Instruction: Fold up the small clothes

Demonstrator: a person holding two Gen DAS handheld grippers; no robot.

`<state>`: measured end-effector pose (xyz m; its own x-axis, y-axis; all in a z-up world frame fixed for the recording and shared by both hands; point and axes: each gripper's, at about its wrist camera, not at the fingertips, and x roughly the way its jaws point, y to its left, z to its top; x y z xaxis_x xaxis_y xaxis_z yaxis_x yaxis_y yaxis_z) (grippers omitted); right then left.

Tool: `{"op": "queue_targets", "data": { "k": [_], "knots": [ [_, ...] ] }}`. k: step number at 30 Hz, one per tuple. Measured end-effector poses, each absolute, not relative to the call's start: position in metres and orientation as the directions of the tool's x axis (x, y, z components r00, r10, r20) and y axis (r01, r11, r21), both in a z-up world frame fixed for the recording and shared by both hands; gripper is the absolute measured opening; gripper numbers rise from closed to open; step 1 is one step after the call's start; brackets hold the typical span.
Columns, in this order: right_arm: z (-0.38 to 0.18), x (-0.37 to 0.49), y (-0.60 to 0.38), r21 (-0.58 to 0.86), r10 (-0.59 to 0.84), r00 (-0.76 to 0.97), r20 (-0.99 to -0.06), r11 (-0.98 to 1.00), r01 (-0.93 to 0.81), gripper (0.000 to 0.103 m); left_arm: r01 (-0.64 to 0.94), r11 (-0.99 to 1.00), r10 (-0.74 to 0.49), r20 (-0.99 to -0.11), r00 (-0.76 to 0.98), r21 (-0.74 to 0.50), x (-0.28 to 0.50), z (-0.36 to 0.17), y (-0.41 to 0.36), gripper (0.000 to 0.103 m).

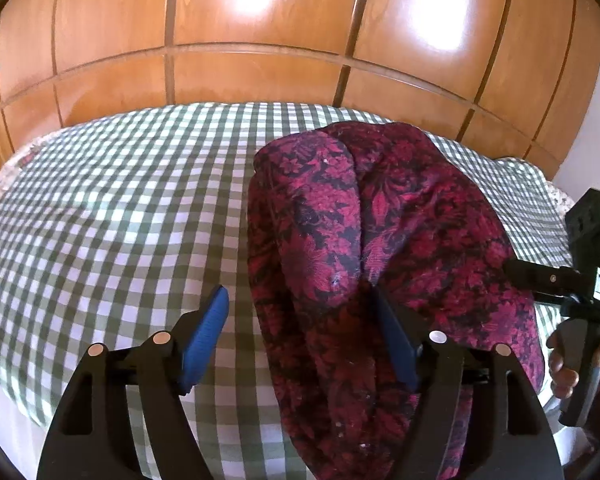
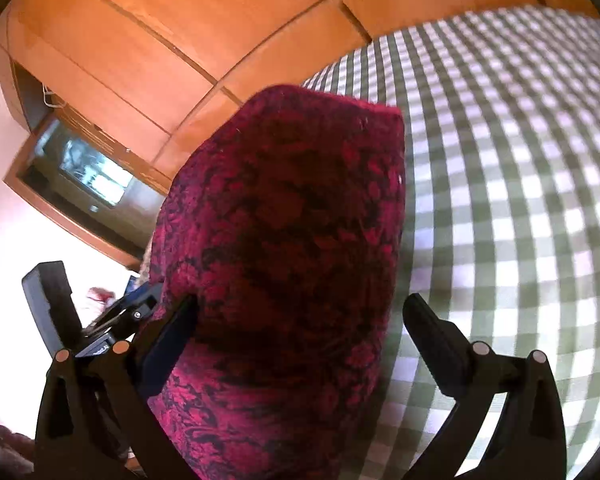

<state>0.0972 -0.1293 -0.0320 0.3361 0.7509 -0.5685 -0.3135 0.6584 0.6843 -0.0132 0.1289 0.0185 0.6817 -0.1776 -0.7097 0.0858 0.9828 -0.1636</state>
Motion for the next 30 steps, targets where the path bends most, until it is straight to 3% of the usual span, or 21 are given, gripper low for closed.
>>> {"op": "queue_targets", "data": {
  "k": [5, 7, 13, 17, 19, 20, 23, 30],
  "knots": [
    [-0.046, 0.097, -0.138, 0.732, 0.798, 0.273, -0.536, 0.601, -0.321, 0.101, 0.120, 0.972, -0.229, -0.703, 0.673, -0.202, -0.010, 0.009, 0.138, 0.082],
    [-0.055, 0.097, -0.139, 0.756, 0.821, 0.245, -0.515, 0.570, -0.321, 0.101, 0.123, 0.951, -0.293, -0.698, 0.654, -0.283, -0.005, -0.002, 0.150, 0.089],
    [-0.079, 0.103, -0.137, 0.828, 0.886, 0.147, -0.439, 0.463, -0.315, 0.101, 0.117, 0.832, -0.497, -0.635, 0.591, -0.542, 0.007, -0.034, 0.186, 0.089],
    [-0.079, 0.106, -0.131, 0.834, 0.893, 0.116, -0.435, 0.448, -0.323, 0.101, 0.116, 0.696, -0.638, -0.537, 0.552, -0.708, 0.013, -0.057, 0.201, 0.087],
    [-0.075, 0.100, -0.134, 0.828, 0.891, 0.121, -0.438, 0.453, -0.331, 0.101, 0.149, 0.634, -0.701, -0.482, 0.526, -0.759, 0.014, -0.060, 0.197, 0.076],
    [-0.072, 0.097, -0.136, 0.825, 0.891, 0.128, -0.436, 0.453, -0.339, 0.097, 0.167, 0.601, -0.732, -0.453, 0.509, -0.782, 0.014, -0.061, 0.192, 0.076],
    [-0.054, 0.082, -0.145, 0.801, 0.888, 0.165, -0.428, 0.458, -0.386, 0.087, 0.204, 0.612, -0.737, -0.458, 0.497, -0.764, 0.019, -0.053, 0.176, 0.076],
    [-0.023, 0.066, -0.240, 0.779, 0.857, 0.355, -0.375, 0.498, -0.380, 0.086, 0.342, 0.565, -0.813, -0.433, 0.390, -0.751, 0.068, -0.018, 0.091, 0.076]
  ]
}}
